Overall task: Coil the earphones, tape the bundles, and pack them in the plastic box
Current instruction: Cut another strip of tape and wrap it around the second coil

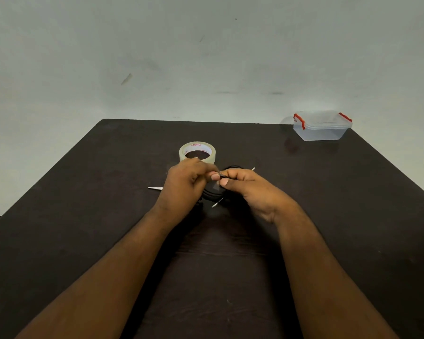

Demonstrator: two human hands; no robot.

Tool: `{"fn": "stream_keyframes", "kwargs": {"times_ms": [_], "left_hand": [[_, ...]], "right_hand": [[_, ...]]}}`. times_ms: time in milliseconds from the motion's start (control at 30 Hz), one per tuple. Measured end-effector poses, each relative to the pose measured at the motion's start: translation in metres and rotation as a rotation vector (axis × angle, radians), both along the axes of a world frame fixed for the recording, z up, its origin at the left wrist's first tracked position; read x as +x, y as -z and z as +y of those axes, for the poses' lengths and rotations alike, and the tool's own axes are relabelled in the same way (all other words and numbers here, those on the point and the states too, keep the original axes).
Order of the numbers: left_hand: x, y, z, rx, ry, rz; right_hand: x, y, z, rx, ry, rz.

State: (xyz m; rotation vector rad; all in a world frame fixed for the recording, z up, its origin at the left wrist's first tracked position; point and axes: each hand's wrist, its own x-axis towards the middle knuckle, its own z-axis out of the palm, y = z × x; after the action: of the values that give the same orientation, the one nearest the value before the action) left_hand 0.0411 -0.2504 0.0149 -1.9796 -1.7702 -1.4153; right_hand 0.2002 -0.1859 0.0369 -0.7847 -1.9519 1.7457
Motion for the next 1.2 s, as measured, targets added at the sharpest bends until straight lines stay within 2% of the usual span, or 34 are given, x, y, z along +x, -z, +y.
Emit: {"fn": "stream_keyframes", "kwargs": {"times_ms": [67, 200, 367, 467, 567, 733, 900, 1200], "left_hand": [[0.0, -0.003, -0.002, -0.015, 0.057, -0.178], [-0.002, -0.01, -0.005, -0.109, 0.127, -0.37], [-0.003, -0.011, -0.004, -0.18, 0.106, -0.625], [-0.003, -0.009, -0.003, -0.228, 0.115, -0.739], [-0.001, -0.009, -0.004, -0.255, 0.146, -0.759], [0.001, -0.013, -0.008, -0.327, 0.217, -0.783], [-0.002, -0.014, -0.01, -0.445, 0.346, -0.722], [-0.001, -0.011, -0.009, -0.255, 0.175, -0.38]], "right_hand": [[0.005, -0.001, 0.001, -0.064, -0.049, 0.085], [0.004, -0.001, 0.0, 0.027, -0.035, 0.123], [-0.005, 0.006, 0.005, 0.349, 0.239, 0.085], [-0.005, 0.009, 0.005, 0.624, 0.279, 0.089], [-0.007, 0.012, 0.004, 0.836, 0.286, 0.198], [-0.006, 0.014, 0.004, 0.712, 0.33, 0.251], [-0.002, 0.012, 0.007, 0.603, 0.409, 0.236], [-0.005, 0.008, 0.001, 0.35, 0.419, 0.299]]}}
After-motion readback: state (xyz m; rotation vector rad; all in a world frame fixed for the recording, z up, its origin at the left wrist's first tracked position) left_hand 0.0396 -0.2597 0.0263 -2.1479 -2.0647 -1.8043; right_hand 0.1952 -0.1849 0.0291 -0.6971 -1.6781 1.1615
